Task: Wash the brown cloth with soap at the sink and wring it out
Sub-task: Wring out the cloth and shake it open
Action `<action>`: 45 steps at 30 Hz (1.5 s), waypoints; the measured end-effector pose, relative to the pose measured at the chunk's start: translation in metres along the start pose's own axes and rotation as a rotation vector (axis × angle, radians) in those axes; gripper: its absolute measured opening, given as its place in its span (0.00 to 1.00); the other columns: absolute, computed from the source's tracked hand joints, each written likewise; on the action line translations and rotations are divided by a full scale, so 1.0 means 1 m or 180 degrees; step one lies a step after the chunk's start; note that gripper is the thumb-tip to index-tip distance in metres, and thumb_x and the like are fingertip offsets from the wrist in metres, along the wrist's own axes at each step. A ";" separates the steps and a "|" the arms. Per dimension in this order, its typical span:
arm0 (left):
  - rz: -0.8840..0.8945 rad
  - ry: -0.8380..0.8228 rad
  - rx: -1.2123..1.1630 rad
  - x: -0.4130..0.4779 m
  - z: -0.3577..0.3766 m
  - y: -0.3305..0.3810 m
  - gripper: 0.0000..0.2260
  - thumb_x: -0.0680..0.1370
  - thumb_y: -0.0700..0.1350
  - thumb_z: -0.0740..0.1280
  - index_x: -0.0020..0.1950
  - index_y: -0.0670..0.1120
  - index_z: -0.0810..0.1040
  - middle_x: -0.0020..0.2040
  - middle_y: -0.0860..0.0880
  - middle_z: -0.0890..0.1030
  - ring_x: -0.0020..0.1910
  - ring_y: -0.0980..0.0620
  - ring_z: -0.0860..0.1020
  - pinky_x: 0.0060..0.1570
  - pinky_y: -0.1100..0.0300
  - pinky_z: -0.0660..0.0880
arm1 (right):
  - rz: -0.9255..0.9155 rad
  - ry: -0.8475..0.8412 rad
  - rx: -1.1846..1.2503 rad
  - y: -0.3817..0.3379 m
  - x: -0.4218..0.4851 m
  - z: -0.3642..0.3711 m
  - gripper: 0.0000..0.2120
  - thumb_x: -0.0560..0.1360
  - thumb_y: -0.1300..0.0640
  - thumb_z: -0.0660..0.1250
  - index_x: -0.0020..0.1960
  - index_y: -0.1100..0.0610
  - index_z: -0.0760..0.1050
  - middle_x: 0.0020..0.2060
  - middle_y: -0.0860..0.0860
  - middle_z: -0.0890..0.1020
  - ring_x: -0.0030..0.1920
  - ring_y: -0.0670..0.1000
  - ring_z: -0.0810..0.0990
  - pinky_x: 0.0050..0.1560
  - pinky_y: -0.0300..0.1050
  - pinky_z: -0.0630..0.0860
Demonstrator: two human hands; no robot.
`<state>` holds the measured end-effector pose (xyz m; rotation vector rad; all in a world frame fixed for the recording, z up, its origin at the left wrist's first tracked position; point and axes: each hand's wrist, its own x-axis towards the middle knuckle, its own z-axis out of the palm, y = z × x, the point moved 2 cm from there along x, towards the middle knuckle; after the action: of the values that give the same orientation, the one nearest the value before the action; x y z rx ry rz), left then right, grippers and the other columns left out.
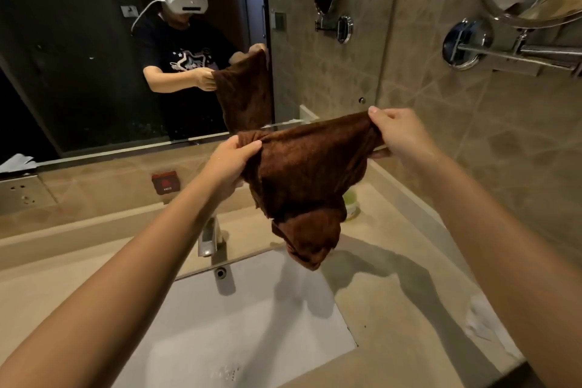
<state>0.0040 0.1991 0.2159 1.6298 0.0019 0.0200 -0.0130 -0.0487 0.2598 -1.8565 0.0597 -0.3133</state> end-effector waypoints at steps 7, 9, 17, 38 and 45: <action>-0.0002 -0.0064 0.0754 0.010 -0.012 0.018 0.10 0.81 0.44 0.60 0.58 0.42 0.77 0.46 0.44 0.81 0.42 0.49 0.79 0.43 0.57 0.76 | 0.0896 -0.0081 0.0663 0.013 0.020 -0.034 0.11 0.76 0.57 0.64 0.36 0.58 0.74 0.22 0.48 0.79 0.22 0.44 0.77 0.25 0.34 0.74; 0.0002 -0.0060 0.0898 0.012 -0.012 0.024 0.11 0.80 0.45 0.62 0.57 0.41 0.78 0.45 0.44 0.80 0.43 0.49 0.79 0.44 0.55 0.76 | 0.0911 -0.0046 0.0472 0.013 0.025 -0.047 0.08 0.75 0.56 0.65 0.38 0.57 0.74 0.29 0.49 0.80 0.27 0.44 0.78 0.30 0.38 0.76; -0.0728 0.0011 0.1053 0.029 0.007 0.042 0.05 0.74 0.40 0.70 0.39 0.42 0.77 0.36 0.46 0.76 0.26 0.55 0.77 0.20 0.68 0.70 | 0.0858 0.0052 -0.2277 0.007 0.038 -0.077 0.13 0.76 0.61 0.64 0.35 0.63 0.68 0.36 0.59 0.73 0.31 0.56 0.72 0.12 0.38 0.68; -0.0385 -0.0118 0.2167 0.091 0.075 0.036 0.18 0.72 0.33 0.71 0.62 0.40 0.77 0.53 0.45 0.78 0.49 0.50 0.76 0.41 0.63 0.74 | 0.0086 -0.0148 -0.2705 0.061 0.093 -0.100 0.11 0.72 0.72 0.62 0.52 0.65 0.78 0.58 0.63 0.77 0.57 0.60 0.76 0.38 0.37 0.70; 0.0529 0.0738 0.1104 0.114 0.094 0.044 0.10 0.72 0.38 0.72 0.51 0.47 0.78 0.51 0.47 0.78 0.50 0.51 0.78 0.48 0.58 0.80 | -0.0658 0.0987 -0.1870 0.061 0.113 -0.122 0.08 0.76 0.69 0.58 0.52 0.64 0.74 0.49 0.49 0.65 0.52 0.49 0.65 0.54 0.37 0.63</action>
<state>0.1188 0.1041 0.2558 1.9621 0.0507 0.3531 0.0734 -0.2031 0.2560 -2.3836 0.1891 -0.7932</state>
